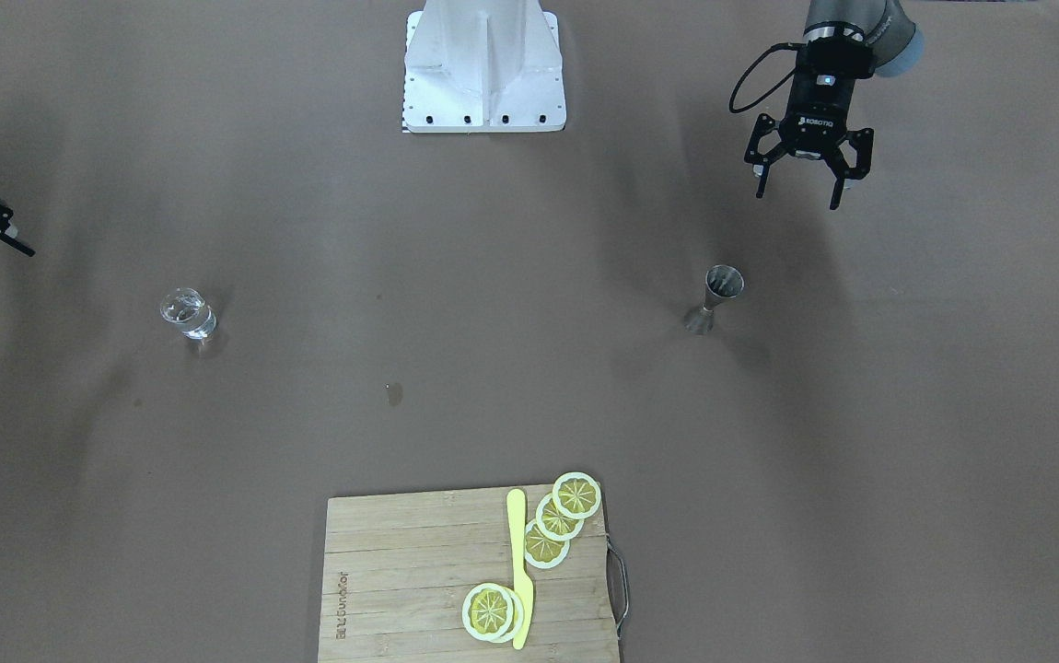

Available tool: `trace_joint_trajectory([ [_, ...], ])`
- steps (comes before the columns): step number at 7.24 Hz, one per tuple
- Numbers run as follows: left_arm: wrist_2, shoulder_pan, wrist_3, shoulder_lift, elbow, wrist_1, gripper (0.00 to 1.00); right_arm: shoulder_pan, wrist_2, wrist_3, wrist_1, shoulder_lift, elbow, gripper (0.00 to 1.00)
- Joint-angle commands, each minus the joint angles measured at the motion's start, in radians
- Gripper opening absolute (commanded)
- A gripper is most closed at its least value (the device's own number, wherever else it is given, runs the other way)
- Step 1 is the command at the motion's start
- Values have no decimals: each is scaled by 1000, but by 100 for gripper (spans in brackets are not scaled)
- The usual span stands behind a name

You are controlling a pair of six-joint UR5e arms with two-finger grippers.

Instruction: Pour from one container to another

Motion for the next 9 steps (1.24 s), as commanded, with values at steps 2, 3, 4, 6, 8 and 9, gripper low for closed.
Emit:
trace_joint_trajectory([
  [2,124,37,-119,-37,5,72,99,-80,-67,-21,356,-26,-78,100],
  [3,180,37,-284,-38,6,244,98,-94,-82,-28,404,-29,-79,100],
  [4,245,37,-510,-54,8,451,98,-136,-120,-28,460,-35,-85,100],
  [6,267,31,-744,-69,2,625,98,-183,-154,-15,530,-62,-96,100],
  [8,252,19,-761,-126,8,675,98,-202,-151,-18,527,-63,-100,100],
  [9,250,18,-761,-158,21,679,98,-201,-154,-22,527,-63,-99,99],
])
